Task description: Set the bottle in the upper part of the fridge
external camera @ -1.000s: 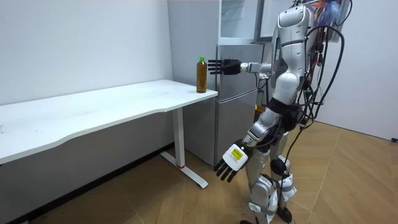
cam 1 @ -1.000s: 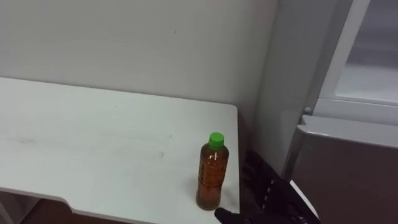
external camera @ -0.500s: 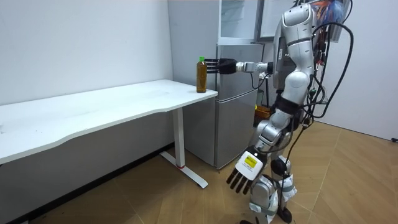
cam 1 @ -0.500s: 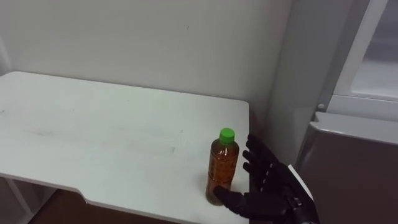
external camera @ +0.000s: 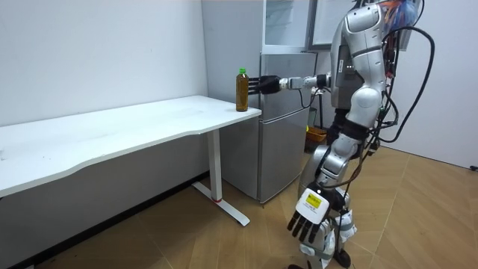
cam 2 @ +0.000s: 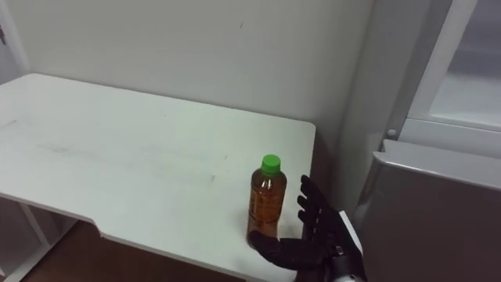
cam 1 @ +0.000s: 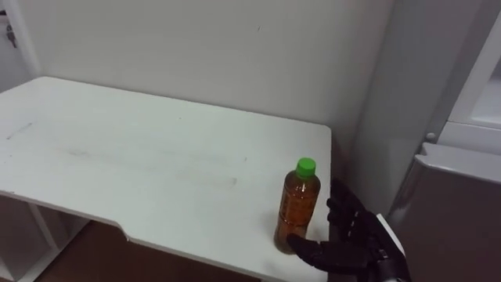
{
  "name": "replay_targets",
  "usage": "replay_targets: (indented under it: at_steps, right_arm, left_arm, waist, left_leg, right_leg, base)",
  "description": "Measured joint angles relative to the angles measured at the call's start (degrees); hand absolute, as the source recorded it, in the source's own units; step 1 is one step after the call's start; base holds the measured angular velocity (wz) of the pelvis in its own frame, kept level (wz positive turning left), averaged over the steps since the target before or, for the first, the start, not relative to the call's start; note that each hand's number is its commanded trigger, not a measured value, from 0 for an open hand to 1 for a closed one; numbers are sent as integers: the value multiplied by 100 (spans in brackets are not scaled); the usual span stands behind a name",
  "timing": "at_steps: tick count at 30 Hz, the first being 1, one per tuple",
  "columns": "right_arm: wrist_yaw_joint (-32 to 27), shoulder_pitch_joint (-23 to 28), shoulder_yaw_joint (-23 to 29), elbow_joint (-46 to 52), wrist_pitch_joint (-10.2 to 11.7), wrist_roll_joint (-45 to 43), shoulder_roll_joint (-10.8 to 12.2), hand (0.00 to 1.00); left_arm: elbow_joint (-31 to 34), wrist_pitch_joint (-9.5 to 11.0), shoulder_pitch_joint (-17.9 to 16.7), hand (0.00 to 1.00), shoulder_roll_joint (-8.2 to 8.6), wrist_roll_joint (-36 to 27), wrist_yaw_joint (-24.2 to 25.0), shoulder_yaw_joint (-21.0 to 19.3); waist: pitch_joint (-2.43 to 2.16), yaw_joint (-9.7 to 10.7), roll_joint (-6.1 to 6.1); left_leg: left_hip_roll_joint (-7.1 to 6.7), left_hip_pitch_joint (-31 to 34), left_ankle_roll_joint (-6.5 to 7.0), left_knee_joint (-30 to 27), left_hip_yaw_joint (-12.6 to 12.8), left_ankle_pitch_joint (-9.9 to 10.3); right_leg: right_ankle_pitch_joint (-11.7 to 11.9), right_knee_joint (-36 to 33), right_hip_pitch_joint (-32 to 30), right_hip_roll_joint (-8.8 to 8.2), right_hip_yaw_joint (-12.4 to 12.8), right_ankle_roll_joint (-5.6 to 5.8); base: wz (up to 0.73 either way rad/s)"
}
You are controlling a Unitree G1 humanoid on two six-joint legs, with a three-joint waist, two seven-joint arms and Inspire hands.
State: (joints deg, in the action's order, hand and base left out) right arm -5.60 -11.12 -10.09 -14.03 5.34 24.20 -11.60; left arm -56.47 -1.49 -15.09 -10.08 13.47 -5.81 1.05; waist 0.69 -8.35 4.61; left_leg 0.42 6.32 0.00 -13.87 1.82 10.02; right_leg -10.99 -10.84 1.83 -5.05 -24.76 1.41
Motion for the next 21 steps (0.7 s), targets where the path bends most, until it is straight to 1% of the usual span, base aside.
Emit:
replay_targets:
  at_steps: [3, 6, 7, 10, 13, 18, 21]
  right_arm:
    - [-183, -229, -8, -247, 0, -14, 1, 0]
    - [-240, -431, -7, -413, 0, -24, -1, 0]
    - [-268, -478, -7, -425, 0, -24, 1, 0]
    - [-327, -594, -8, -585, 0, -24, 2, 0]
    - [-369, -595, -8, -592, 0, -24, 5, 0]
    - [-428, -598, -8, -635, 0, 8, 4, 0]
    - [-457, -625, -9, -649, -2, 10, 7, 0]
  left_arm:
    - [18, -87, 18, 0, 4, 31, 3, 208]
    - [23, -110, 39, 0, 13, 191, 27, 246]
    - [23, -113, 47, 0, 17, 196, 29, 246]
    - [23, -156, 67, 0, 17, 196, 29, 246]
    - [23, -220, 93, 0, 16, 200, 30, 246]
    - [24, -248, 105, 0, 16, 206, 29, 315]
    - [40, -331, 107, 0, 38, 242, 41, 370]
  waist:
    - [15, -5, -27]
    - [1, -7, -65]
    - [5, -9, -89]
    - [-4, -11, -117]
    - [-3, -21, -120]
    - [-2, -21, -121]
    - [-1, -37, -123]
  left_leg:
    - [1, 17, -2, -13, -9, -4]
    - [10, 54, -3, -43, -11, -5]
    - [12, 58, -3, -60, -11, -6]
    - [4, 57, 2, -57, -10, -9]
    - [4, 69, 2, -53, -16, -9]
    - [-6, 104, 9, -80, -48, -19]
    - [-14, 124, 13, -81, -49, -27]
  right_leg:
    - [0, -7, -11, -1, -9, 0]
    - [-1, -55, -61, -2, -9, 0]
    - [-1, -87, -77, -9, -9, 1]
    - [-1, -88, -76, -17, -9, 1]
    - [-1, -92, -75, -17, -11, 1]
    - [-1, -92, -75, -22, -51, 1]
    - [-2, -91, -87, -29, -55, 2]
  base:
    - [0]
    - [0]
    - [0]
    - [0]
    - [0]
    - [4]
    - [0]
